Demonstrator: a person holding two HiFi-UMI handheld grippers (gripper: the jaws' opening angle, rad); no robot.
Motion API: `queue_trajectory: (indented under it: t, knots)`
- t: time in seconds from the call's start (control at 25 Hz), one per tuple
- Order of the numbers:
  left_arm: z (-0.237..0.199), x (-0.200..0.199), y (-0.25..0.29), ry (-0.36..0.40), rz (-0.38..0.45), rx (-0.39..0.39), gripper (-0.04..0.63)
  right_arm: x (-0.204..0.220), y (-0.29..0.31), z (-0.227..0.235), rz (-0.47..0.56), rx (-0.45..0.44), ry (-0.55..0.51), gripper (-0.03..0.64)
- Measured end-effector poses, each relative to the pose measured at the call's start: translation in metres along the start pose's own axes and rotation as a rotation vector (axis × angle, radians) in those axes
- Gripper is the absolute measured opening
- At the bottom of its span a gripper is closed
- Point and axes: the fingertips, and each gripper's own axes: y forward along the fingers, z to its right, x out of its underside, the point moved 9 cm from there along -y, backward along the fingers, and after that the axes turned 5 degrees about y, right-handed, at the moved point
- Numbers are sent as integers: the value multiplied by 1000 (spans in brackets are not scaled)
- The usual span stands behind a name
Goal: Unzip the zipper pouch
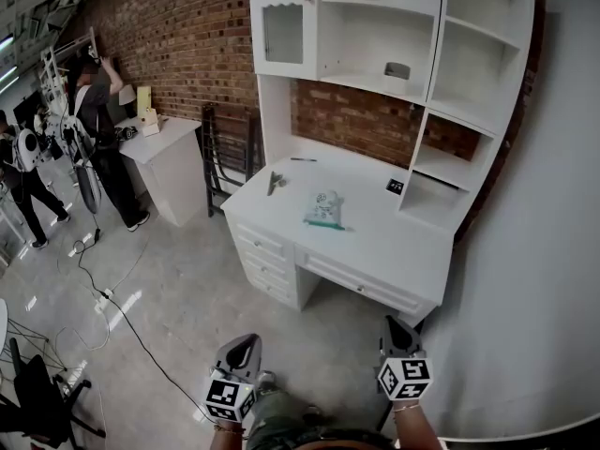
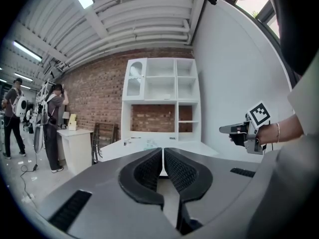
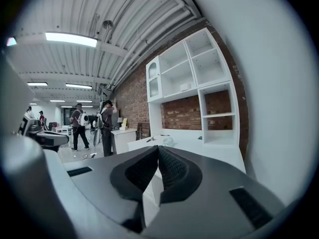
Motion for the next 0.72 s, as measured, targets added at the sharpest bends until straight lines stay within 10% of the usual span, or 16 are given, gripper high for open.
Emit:
queue_trajectory:
  t: [0.12,0.2,0.72]
  knots:
    - [2,0,-3,4,-3,13,5,3,-1,-1,-5,-7,13,9]
    - [1,0,-5,1,1,18,14,5,-1,-3,-7,-35,29,131]
    - [12,-7,1,26,50,67,528,6,6,-14,10,-99,14,460]
